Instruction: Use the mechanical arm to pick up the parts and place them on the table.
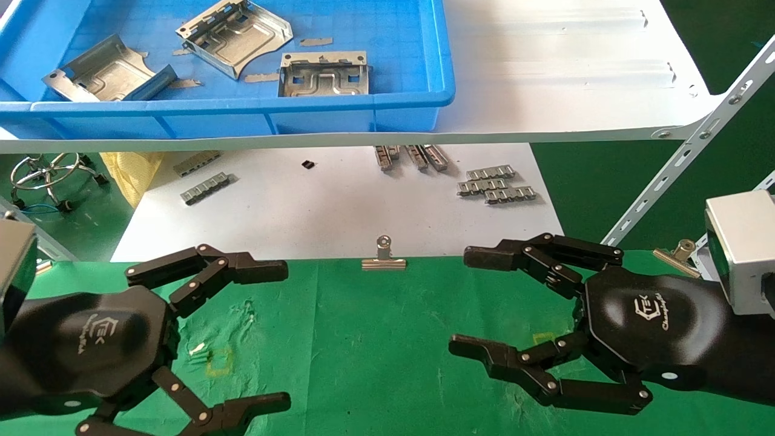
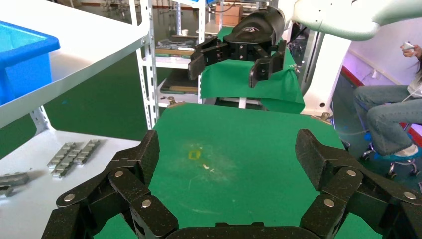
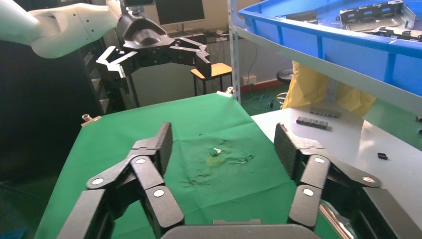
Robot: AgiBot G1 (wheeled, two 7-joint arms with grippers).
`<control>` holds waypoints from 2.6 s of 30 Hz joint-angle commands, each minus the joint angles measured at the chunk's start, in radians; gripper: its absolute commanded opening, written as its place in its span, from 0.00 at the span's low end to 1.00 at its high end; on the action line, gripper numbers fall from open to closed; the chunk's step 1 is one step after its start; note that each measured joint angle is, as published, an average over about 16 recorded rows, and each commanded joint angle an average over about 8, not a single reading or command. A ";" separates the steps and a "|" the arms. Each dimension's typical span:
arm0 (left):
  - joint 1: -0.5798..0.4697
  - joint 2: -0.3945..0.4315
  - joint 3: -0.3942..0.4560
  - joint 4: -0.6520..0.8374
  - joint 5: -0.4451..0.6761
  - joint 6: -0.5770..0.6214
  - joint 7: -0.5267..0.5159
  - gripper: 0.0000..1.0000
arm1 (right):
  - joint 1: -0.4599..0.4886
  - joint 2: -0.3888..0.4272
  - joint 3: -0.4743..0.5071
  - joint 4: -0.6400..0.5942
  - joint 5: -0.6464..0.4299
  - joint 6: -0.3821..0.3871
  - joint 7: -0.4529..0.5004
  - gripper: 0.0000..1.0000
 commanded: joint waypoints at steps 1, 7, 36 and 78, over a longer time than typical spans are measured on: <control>0.000 0.000 0.000 0.000 0.000 0.000 0.000 1.00 | 0.000 0.000 0.000 0.000 0.000 0.000 0.000 0.00; 0.000 0.000 0.000 0.000 0.000 0.000 0.000 1.00 | 0.000 0.000 0.000 0.000 0.000 0.000 0.000 0.00; -0.671 0.306 0.125 0.599 0.353 -0.201 0.013 1.00 | 0.000 0.000 0.000 0.000 0.000 0.000 0.000 0.00; -1.045 0.568 0.343 1.288 0.766 -0.659 0.007 0.00 | 0.000 0.000 0.000 0.000 0.000 0.000 0.000 1.00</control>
